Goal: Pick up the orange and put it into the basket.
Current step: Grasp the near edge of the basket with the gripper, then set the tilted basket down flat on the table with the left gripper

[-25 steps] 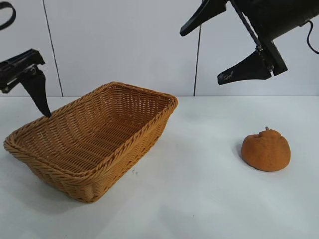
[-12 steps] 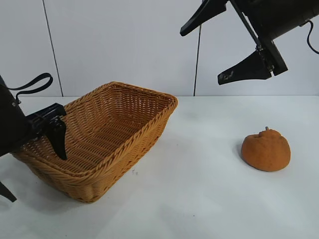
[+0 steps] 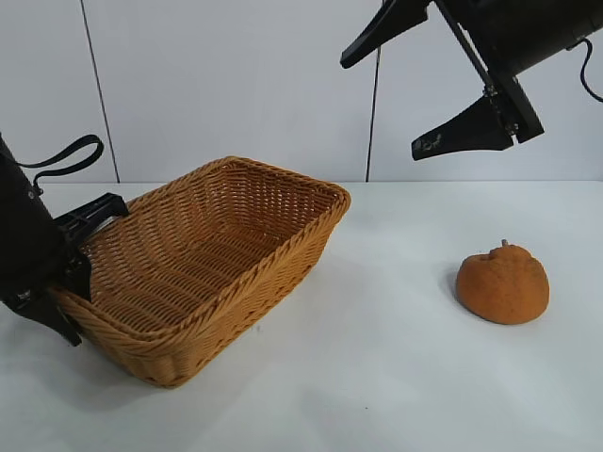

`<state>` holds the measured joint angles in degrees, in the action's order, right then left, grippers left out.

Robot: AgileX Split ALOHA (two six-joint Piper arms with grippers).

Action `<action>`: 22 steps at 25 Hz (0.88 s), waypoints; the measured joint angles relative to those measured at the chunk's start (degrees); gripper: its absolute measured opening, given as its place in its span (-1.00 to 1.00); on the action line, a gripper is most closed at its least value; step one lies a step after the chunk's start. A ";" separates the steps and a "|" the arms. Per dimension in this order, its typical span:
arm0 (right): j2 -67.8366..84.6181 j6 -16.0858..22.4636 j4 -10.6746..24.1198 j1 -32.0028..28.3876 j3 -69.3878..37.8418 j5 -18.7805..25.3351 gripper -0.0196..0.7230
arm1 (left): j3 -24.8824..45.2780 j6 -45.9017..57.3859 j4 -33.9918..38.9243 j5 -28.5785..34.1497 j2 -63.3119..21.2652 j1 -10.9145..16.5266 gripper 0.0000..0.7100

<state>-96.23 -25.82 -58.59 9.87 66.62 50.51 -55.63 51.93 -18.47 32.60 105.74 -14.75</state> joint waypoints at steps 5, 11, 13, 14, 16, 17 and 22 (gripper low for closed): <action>0.00 0.00 0.00 0.00 0.00 0.00 0.92 | -7.21 -6.33 0.82 3.52 0.58 0.12 -0.75; 0.00 0.00 0.00 0.00 0.00 0.24 0.92 | -19.47 -19.12 1.05 14.76 7.52 1.45 -0.75; 0.00 0.00 0.00 0.00 0.00 0.43 0.92 | -23.80 -24.29 0.98 18.12 9.89 1.58 -0.75; 0.00 0.00 0.00 0.00 0.00 0.50 0.92 | -26.04 -27.19 0.98 19.63 10.92 1.58 -0.75; 0.00 0.00 0.00 0.00 0.00 0.50 0.92 | -29.70 -32.01 0.93 22.43 12.39 1.58 -0.75; 0.00 0.00 0.00 0.00 0.00 0.51 0.92 | -31.37 -34.23 0.86 23.87 12.90 1.64 -0.75; 0.00 0.00 0.00 0.00 0.00 0.62 0.92 | -35.78 -42.28 0.11 27.90 15.05 1.64 -0.75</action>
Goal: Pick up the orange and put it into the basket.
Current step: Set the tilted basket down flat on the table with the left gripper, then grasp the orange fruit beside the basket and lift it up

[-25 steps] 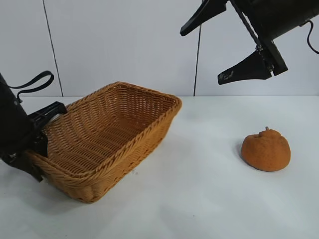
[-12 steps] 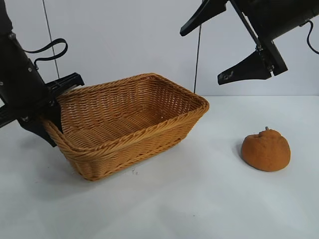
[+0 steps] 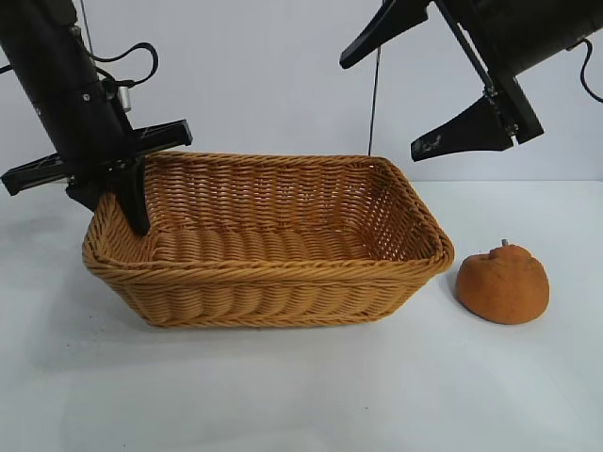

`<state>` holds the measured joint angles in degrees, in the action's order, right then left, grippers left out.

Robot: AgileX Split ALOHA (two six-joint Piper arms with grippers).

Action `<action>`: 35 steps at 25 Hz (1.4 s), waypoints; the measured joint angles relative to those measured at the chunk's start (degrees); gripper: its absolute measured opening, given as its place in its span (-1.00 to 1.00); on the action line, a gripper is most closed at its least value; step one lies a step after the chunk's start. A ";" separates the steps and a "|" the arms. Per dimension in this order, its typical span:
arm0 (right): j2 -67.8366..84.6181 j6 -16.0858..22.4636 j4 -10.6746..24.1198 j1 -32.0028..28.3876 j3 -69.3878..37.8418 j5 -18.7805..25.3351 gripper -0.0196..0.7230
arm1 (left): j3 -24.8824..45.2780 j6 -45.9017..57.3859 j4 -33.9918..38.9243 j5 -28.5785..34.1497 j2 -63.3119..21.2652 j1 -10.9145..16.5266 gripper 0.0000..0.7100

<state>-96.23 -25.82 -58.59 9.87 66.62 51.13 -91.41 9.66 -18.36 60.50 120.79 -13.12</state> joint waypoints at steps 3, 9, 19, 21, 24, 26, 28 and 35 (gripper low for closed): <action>0.00 0.00 0.00 0.00 0.00 0.18 0.92 | 0.00 -2.65 -0.07 0.66 1.27 0.00 -0.75; 0.00 0.00 0.00 0.00 0.00 0.52 0.92 | 0.00 -4.26 -0.13 0.17 4.34 0.00 -0.75; 0.00 0.12 0.00 0.00 0.00 0.91 0.92 | 0.00 -4.45 -0.47 -0.28 4.74 0.00 0.57; 0.00 0.25 0.00 0.00 0.00 0.91 0.92 | 0.00 -4.45 -0.53 -0.28 4.74 0.00 0.79; 0.00 0.25 0.00 0.00 0.00 0.91 0.92 | 0.00 -4.45 -0.49 0.49 3.88 0.00 0.91; 0.00 0.25 0.00 0.00 0.00 0.91 0.92 | -0.67 -4.45 -0.34 2.05 2.39 0.00 0.94; 0.00 0.25 0.00 0.00 0.00 0.91 0.92 | -1.88 -4.45 0.25 3.66 0.45 0.00 0.95; 0.00 0.25 0.00 0.00 0.00 0.96 0.92 | -9.47 -4.45 8.14 8.00 -6.63 0.99 0.95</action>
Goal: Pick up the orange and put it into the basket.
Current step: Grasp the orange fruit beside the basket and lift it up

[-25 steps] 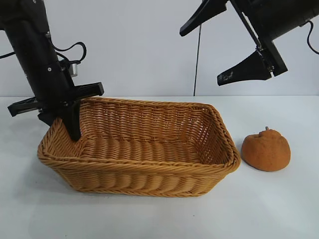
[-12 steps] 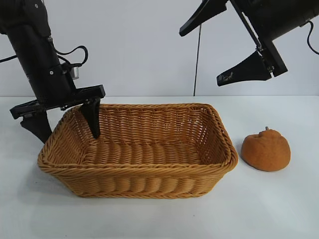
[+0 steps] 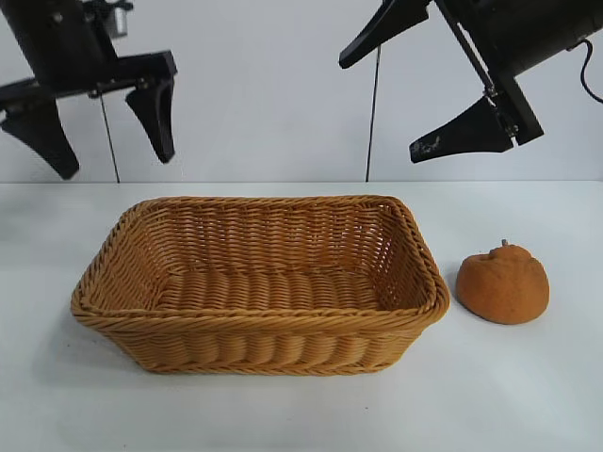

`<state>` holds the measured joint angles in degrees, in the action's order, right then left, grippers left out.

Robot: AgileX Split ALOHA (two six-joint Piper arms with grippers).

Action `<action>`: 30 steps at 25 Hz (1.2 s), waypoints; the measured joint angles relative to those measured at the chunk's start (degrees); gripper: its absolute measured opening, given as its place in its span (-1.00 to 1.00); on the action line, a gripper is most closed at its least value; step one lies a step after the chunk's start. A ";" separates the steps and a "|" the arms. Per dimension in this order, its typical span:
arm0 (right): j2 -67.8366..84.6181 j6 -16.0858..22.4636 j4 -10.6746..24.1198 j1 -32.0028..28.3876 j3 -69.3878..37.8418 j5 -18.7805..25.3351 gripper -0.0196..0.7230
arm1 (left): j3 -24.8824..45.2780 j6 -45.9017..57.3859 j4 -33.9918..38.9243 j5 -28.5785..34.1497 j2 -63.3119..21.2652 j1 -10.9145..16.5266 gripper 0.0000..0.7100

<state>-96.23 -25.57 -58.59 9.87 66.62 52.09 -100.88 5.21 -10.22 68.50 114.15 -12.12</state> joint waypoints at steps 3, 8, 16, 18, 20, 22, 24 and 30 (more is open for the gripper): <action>0.00 0.00 0.00 0.00 0.00 0.00 0.92 | -2.57 0.00 3.23 0.58 -0.79 2.26 0.95; 0.00 0.00 0.00 0.00 0.00 0.00 0.92 | -3.09 -0.61 6.23 0.99 -1.87 5.96 0.95; 0.00 0.00 0.00 0.00 0.00 0.16 0.92 | -3.09 -2.48 7.66 1.09 -7.33 10.25 0.95; 0.00 0.00 0.00 0.00 0.00 0.16 0.92 | -1.88 -2.60 8.31 1.09 -9.85 10.64 0.95; 0.00 0.00 0.00 0.00 0.00 0.16 0.92 | 1.07 -2.82 8.87 1.09 -13.78 10.64 0.95; 0.00 0.00 0.00 0.00 0.00 0.16 0.92 | 6.00 -3.00 9.26 1.09 -18.23 10.64 0.95; 0.00 0.00 0.00 0.00 0.00 0.21 0.92 | 11.54 -3.05 10.22 1.09 -23.56 10.64 0.95; 0.00 0.00 0.02 0.00 0.00 0.27 0.92 | 30.34 -3.17 12.09 1.18 -43.33 10.64 0.95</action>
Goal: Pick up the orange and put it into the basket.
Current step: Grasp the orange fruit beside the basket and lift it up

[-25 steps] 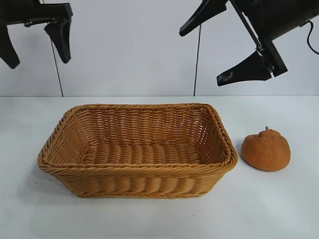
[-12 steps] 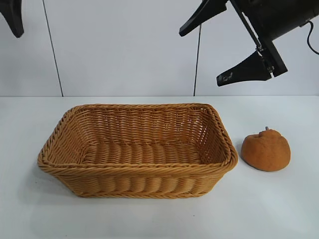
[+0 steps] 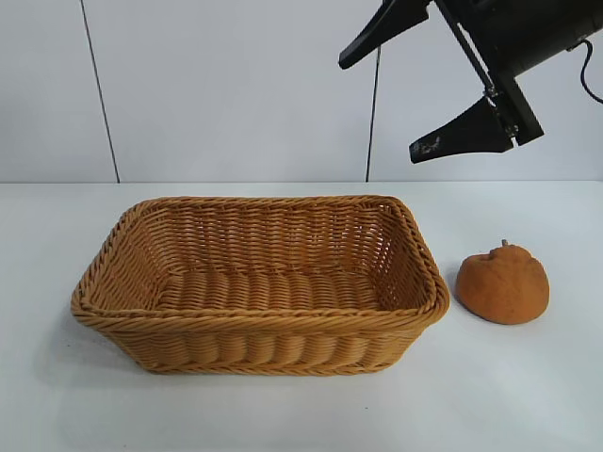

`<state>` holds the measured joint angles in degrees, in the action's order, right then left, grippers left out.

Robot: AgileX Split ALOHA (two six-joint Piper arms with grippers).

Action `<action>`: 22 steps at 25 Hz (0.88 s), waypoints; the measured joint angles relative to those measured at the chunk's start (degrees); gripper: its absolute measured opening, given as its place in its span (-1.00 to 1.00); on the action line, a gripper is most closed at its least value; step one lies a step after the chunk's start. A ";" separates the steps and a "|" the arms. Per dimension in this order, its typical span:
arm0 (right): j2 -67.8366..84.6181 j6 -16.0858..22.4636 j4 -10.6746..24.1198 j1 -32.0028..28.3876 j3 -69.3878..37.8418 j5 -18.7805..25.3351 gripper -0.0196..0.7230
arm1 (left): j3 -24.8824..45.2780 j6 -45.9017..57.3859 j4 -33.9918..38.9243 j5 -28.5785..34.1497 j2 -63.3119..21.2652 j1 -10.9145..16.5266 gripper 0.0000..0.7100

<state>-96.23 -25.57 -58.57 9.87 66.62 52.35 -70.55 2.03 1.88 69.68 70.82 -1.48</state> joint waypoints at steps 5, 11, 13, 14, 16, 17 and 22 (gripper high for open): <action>0.00 0.00 0.00 0.00 0.00 0.00 0.92 | 14.84 0.19 0.00 0.12 -13.99 0.00 0.95; 0.00 0.00 0.00 0.00 0.00 0.00 0.92 | 32.10 0.21 -0.23 -0.84 -31.25 0.00 0.95; 0.00 0.00 0.00 0.00 0.06 0.00 0.92 | 36.24 0.28 -0.41 -3.16 -36.48 0.00 0.95; 0.00 0.00 0.20 0.00 0.23 0.06 0.92 | 38.16 0.28 -0.48 -4.27 -39.24 0.00 0.95; 0.00 0.08 0.58 0.00 1.17 0.30 0.92 | 40.77 0.28 -0.48 -6.62 -44.10 0.00 0.94; 0.00 0.26 0.97 0.00 1.86 0.57 0.92 | 41.25 0.28 -0.62 -7.32 -46.35 0.00 0.93; 0.00 4.87 8.32 0.00 6.44 1.29 0.92 | 41.50 0.22 -1.42 -8.46 -54.27 0.00 0.89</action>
<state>-96.23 -20.69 -50.25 9.87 73.06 53.64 -29.05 2.26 0.46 61.22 16.56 -1.48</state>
